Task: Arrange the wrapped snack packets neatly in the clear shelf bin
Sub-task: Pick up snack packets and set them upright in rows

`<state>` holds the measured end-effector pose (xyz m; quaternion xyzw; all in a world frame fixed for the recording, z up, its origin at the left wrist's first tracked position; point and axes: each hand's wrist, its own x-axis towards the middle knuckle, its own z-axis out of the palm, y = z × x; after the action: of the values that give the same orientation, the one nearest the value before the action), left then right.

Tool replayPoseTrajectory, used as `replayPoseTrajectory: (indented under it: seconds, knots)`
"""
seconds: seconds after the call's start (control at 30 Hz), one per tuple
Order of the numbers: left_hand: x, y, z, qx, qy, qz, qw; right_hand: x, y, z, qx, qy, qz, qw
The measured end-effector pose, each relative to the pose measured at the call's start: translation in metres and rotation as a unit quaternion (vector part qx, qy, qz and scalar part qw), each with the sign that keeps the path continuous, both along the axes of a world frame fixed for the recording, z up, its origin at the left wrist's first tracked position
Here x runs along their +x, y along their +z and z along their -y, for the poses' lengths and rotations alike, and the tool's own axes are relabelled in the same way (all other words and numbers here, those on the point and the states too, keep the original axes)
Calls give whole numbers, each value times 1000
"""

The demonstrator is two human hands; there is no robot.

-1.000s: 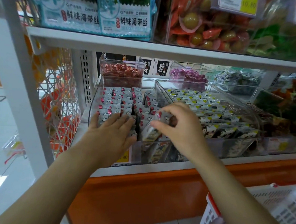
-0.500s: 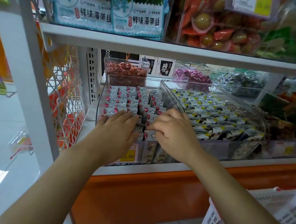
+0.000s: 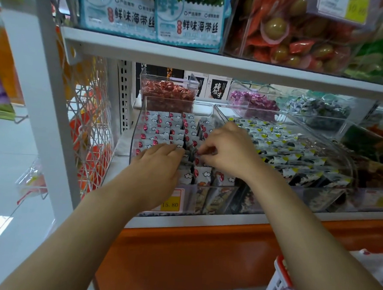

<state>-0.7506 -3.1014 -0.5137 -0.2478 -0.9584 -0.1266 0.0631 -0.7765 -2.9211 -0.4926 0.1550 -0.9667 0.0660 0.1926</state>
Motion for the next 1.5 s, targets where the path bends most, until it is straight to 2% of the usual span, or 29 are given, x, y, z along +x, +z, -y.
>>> replayPoseTrajectory:
  seconds: [0.1,0.17,0.23,0.3,0.43,0.53,0.7,0.83,0.9,0.97,1.0,1.07,1.2,1.33,1.4,1.5]
  knots:
    - [-1,1,-2,22,0,0,1000,-1,1,0,46,13,23,999]
    - [-1,3,-4,36,1,-1,999,1,4,-1,18,32,37,999]
    - [-1,5,-6,59,1,-9,998,6,10,-4,-82,55,54,994]
    - [-1,7,-8,95,2,-21,995,16,17,-10,-209,78,40,974]
    - [1,11,-10,170,25,-56,984,36,22,-22,-340,73,-86,934]
    - [4,15,-13,225,32,-62,972,46,13,-28,-436,51,-131,889]
    - [7,17,-19,320,-10,14,947,56,-1,-32,-624,31,-68,778]
    - [8,18,-19,429,11,95,898,59,-5,-28,-731,59,6,680]
    - [8,19,-18,507,25,159,847,61,-6,-26,-777,87,56,621]
    - [8,21,-17,585,27,228,778,62,-7,-26,-807,108,109,570]
    - [8,21,-16,606,30,244,757,62,-7,-26,-814,114,128,555]
    - [8,22,-15,622,44,247,742,62,-8,-24,-812,130,151,548]
    - [5,20,-15,624,85,210,748,62,-9,-18,-809,134,149,553]
    - [5,19,-15,588,109,142,789,61,-11,-16,-819,121,144,542]
    - [7,20,-15,566,116,105,809,61,-11,-14,-828,120,142,529]
    - [9,21,-16,560,107,85,817,61,-10,-13,-846,114,140,501]
